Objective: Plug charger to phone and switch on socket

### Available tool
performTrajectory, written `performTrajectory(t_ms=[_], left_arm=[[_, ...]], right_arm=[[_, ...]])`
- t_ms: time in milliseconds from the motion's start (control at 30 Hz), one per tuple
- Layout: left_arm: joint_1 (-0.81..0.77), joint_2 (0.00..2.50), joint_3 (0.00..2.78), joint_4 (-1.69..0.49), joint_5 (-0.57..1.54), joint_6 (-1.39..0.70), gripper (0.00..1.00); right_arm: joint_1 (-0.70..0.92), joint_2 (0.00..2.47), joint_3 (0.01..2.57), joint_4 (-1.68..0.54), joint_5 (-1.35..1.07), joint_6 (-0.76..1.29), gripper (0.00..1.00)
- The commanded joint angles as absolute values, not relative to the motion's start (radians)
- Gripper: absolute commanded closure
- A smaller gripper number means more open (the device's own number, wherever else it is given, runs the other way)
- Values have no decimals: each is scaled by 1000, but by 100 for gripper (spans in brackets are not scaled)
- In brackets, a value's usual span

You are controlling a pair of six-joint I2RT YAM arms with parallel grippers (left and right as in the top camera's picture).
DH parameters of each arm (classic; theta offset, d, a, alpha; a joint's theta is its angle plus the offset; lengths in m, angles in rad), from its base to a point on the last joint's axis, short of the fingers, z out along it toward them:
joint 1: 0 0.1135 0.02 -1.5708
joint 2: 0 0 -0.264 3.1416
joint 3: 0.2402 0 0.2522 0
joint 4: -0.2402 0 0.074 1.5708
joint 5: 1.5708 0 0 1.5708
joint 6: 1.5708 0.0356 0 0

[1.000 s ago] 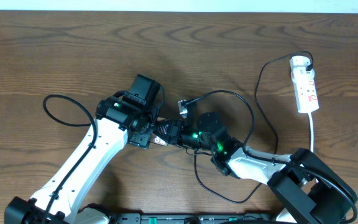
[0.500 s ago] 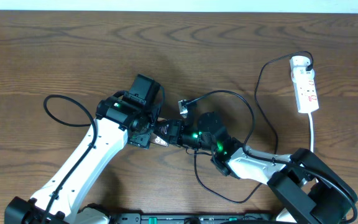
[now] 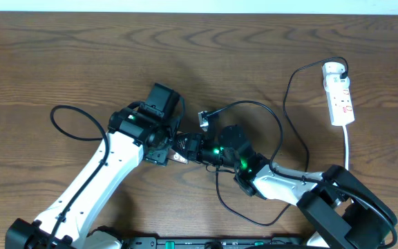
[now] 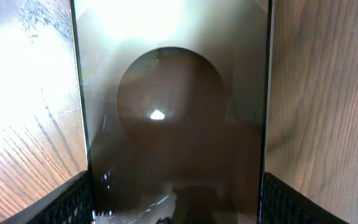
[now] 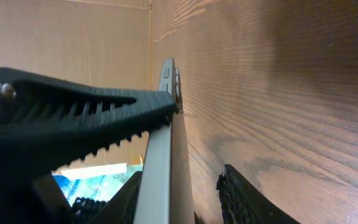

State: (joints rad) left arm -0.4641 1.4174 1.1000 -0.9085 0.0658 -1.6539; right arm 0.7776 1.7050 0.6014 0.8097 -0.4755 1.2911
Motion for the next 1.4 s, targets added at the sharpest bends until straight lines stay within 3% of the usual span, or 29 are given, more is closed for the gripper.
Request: performTrajectory(t_ms=[0, 233, 400, 1367], left_arm=[[-471, 1405, 1128, -915, 59, -1704, 93], [-471, 1411, 1128, -918, 59, -1723, 93], [-471, 1411, 1128, -918, 59, -1723, 93], [-471, 1411, 1128, -918, 59, -1722, 93]], right_arm=[[787, 1708, 615, 810, -458, 1287, 65], [787, 1708, 615, 810, -458, 1286, 66], [787, 1708, 615, 810, -458, 1286, 78], [787, 1708, 615, 810, -458, 1286, 94]])
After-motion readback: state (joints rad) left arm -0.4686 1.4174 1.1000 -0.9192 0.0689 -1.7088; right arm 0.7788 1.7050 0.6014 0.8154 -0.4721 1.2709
